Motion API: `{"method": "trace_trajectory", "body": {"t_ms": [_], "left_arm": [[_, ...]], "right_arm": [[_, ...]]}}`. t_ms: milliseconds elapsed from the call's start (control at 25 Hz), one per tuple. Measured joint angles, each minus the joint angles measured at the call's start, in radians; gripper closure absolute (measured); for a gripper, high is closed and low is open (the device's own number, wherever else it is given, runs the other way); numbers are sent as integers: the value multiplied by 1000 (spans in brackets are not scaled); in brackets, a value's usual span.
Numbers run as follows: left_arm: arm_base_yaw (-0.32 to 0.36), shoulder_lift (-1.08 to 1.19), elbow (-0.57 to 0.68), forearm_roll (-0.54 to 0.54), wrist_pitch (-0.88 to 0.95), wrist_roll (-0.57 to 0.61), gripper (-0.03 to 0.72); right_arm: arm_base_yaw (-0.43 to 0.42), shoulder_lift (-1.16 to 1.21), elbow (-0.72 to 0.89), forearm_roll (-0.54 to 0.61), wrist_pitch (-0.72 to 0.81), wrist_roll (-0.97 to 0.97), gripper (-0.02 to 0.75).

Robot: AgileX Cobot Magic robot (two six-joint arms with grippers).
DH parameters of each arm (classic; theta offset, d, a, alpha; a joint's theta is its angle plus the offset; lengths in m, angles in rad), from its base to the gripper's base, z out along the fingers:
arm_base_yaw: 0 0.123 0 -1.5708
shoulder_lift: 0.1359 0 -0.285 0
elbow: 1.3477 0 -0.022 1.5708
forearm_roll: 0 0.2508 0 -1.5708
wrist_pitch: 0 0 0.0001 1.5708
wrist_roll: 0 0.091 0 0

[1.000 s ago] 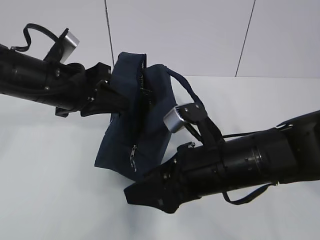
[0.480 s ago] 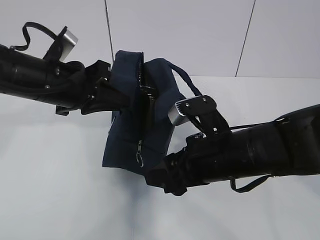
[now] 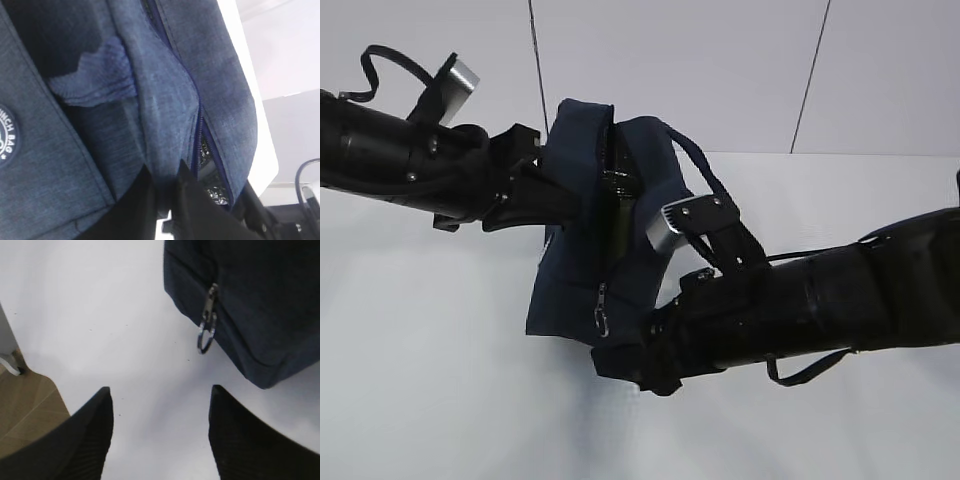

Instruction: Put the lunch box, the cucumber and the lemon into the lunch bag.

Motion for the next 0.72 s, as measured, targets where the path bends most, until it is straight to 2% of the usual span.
{"method": "trace_trajectory", "body": {"t_ms": [400, 720], "left_arm": [[0, 0, 0, 2, 13, 4, 670], [0, 0, 0, 2, 20, 4, 670]], "right_arm": [[0, 137, -127, 0, 93, -125, 279], [0, 148, -134, -22, 95, -207, 279]]}}
